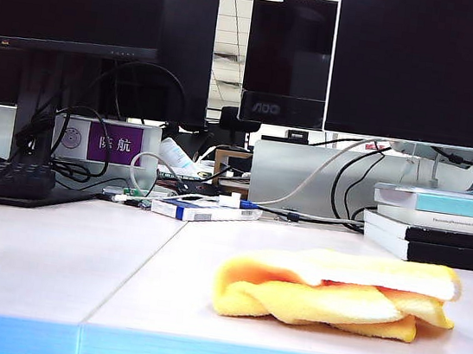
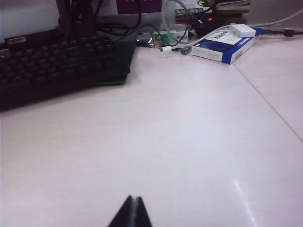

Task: Wipe the table from front to back using the rag.

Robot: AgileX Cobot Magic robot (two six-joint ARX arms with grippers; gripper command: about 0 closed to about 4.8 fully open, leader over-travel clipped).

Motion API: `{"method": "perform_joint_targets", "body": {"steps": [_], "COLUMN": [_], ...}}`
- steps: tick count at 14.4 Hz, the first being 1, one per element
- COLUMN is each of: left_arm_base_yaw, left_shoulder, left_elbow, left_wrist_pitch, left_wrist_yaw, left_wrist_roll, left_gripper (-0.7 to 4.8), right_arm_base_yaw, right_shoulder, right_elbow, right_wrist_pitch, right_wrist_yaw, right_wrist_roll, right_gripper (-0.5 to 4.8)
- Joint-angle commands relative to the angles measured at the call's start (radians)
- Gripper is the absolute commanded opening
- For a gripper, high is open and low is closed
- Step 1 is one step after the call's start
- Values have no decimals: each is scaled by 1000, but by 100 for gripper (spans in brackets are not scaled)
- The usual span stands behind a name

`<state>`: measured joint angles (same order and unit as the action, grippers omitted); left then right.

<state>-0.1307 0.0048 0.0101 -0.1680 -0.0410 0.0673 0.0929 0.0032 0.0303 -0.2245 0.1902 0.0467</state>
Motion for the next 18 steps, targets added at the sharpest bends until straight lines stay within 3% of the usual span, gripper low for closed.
{"method": "perform_joint_targets", "body": {"steps": [1, 18], "left_arm_base_yaw": [1, 1], "left_shoulder": [-2, -3], "left_elbow": [-2, -2], "left_wrist_pitch": [-17, -17], "left_wrist_yaw": [1, 3], "left_wrist_roll": [4, 4], "left_gripper": [-2, -2], "right_arm_base_yaw": [-6, -8], "right_shoulder": [-2, -2], "right_elbow": [-29, -29], "right_wrist_pitch": [51, 57], "right_wrist_yaw": [-144, -125], "right_wrist_roll": [15, 12], "right_gripper": [13, 13]}}
